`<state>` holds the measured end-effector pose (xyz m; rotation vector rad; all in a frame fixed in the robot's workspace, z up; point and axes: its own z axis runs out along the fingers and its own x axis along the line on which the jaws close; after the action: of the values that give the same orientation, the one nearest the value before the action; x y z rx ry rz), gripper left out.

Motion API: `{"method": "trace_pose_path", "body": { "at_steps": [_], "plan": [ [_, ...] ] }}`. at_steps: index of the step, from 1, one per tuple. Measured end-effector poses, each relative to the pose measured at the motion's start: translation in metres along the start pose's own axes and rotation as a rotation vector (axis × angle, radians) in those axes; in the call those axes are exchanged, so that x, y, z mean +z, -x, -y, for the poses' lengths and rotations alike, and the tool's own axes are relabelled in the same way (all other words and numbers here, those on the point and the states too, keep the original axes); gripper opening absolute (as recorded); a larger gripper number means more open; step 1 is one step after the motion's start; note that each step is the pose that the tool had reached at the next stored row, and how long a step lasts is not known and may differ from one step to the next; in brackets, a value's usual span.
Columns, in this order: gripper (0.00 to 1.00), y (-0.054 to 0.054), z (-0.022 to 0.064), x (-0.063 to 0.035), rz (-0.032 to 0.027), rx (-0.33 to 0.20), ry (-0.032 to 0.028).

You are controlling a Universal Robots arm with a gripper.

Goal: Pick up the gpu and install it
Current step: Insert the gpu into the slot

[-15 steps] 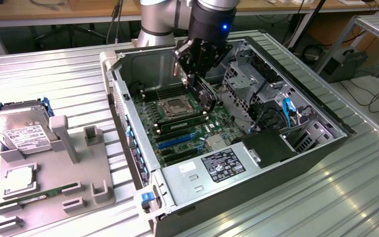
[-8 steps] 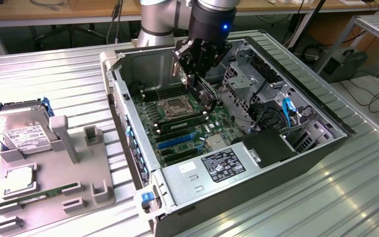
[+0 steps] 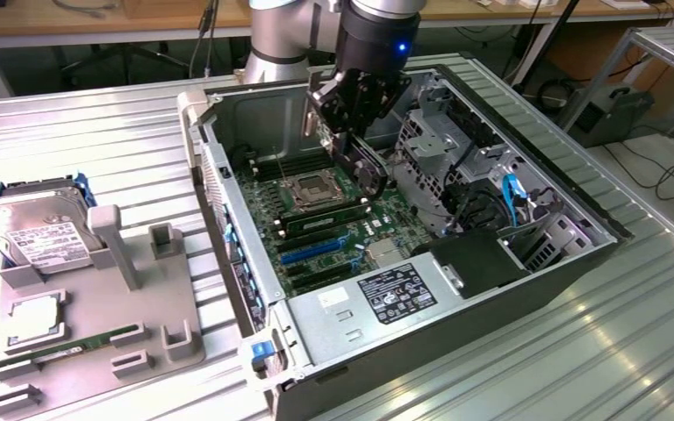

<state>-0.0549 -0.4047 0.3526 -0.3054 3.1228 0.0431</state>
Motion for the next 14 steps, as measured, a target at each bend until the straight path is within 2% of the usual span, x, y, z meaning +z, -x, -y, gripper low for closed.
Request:
{"method": "trace_pose_path", "body": {
  "at_steps": [14],
  "plan": [
    [0.26, 0.0, 0.0, 0.0, -0.0019, -0.071, 0.0004]
  ]
}}
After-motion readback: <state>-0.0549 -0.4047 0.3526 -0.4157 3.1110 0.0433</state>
